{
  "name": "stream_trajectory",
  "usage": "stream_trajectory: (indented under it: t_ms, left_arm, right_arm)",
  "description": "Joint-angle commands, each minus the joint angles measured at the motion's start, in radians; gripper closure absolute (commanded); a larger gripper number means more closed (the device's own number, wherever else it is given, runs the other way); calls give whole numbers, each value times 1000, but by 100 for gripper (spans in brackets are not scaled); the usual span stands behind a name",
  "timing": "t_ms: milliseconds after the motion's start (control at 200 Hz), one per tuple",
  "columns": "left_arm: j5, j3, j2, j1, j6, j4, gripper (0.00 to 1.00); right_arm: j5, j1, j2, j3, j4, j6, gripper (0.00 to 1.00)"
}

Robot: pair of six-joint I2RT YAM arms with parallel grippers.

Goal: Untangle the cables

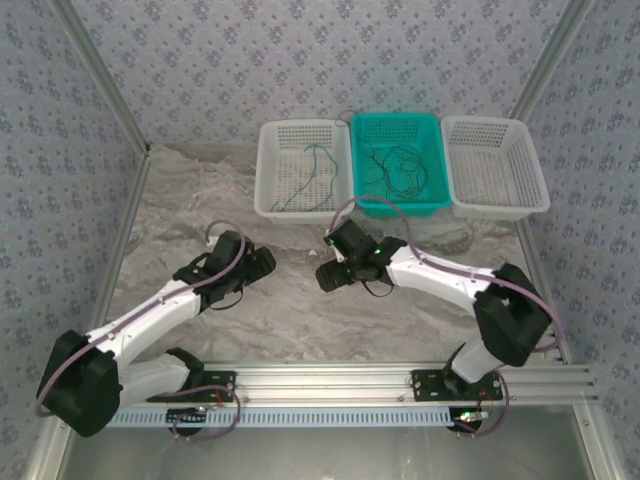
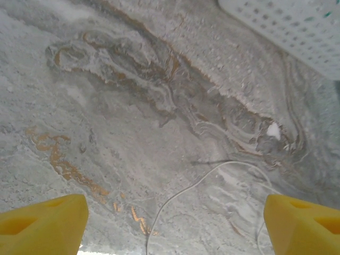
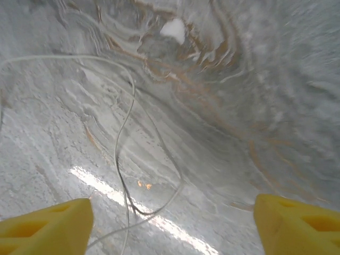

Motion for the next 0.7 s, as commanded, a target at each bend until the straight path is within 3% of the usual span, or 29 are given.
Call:
stream_trajectory:
  t_ms: [0, 100, 205, 335, 395, 495, 615, 695]
  left_arm:
    - [46, -22, 23, 6, 41, 36, 14]
    - [64, -38, 49, 6, 80, 77, 14]
    - [73, -24, 94, 6, 147, 74, 15]
    - [95, -8, 170, 3, 196, 93, 21]
    - [111, 4, 212, 2, 211, 111, 24]
    - [112, 39, 282, -5, 224, 118, 32]
    - [114, 76, 347, -30, 243, 127, 41]
    - [95, 93, 385, -46, 244, 121, 56]
  right_arm:
    - [-80, 2, 70, -12, 94, 22, 28]
    - [-80, -1, 122, -29, 131, 30, 39]
    - [-32, -3, 145, -49, 145, 31, 44]
    - [-1, -6, 153, -58, 138, -2, 48]
    - [-8, -8, 156, -62, 139, -8, 55]
    - [-12, -10, 157, -64, 140, -15, 66]
    - [-3, -10, 150, -69, 137, -13, 68]
    - [-4, -10, 143, -72, 139, -17, 71]
